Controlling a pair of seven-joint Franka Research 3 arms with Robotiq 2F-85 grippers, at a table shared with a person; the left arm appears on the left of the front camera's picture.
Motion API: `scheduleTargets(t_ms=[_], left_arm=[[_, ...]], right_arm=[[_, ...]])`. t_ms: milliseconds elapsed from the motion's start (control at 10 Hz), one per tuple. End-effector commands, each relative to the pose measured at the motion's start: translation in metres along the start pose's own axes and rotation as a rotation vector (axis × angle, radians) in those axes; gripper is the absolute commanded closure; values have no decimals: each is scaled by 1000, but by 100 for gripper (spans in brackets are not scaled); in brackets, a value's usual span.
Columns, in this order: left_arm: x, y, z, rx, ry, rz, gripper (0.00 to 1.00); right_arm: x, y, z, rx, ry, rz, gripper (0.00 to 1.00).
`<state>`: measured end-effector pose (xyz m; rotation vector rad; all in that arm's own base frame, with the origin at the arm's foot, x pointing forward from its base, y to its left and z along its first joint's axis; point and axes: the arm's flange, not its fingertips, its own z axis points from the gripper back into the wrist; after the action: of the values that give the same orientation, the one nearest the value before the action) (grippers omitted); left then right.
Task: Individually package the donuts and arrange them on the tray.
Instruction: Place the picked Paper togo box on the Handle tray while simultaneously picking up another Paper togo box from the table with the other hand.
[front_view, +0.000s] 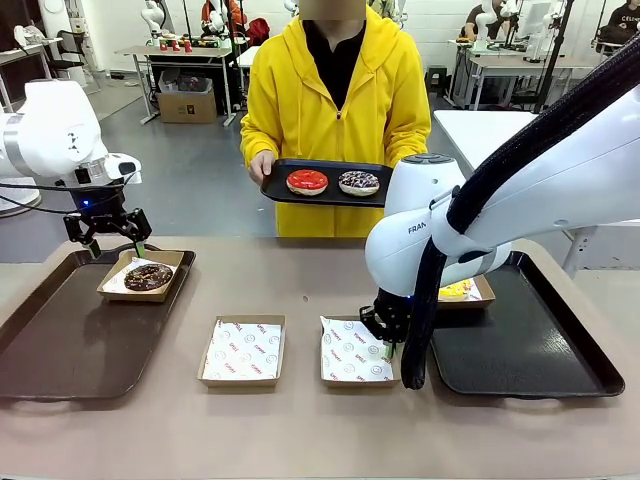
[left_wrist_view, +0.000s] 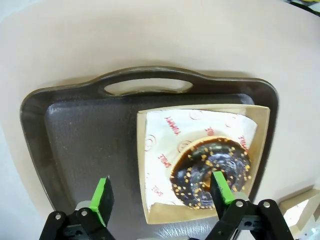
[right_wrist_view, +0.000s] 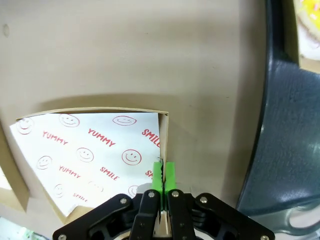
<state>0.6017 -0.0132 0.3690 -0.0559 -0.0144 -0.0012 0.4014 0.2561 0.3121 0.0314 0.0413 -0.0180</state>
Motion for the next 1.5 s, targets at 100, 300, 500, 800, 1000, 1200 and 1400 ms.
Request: scheduleTargets(t_ms=[100,300,500,800,1000,1200,1400], left_arm=[[-38,27,37,-324,36,-26,0],[-83,63,63,-500,0,-48,0],[-123,102,77,-680,-10,-47,0],[-173,164,83,-955,-15,38,0],[-204,211,80,-1130,-86,141,0],[-221,245,63,-1208,-114,206,0],[-221,256,49,-1196,-88,254,0]], right_arm=[[16,12,19,-25,41,-37,100],[38,19,60,-41,7,-56,100],[70,30,116,-37,-23,-70,100],[119,47,162,-49,-10,-79,100],[141,56,168,-63,13,-60,100],[159,59,165,-50,12,-31,100],[173,58,158,-48,12,-35,100]])
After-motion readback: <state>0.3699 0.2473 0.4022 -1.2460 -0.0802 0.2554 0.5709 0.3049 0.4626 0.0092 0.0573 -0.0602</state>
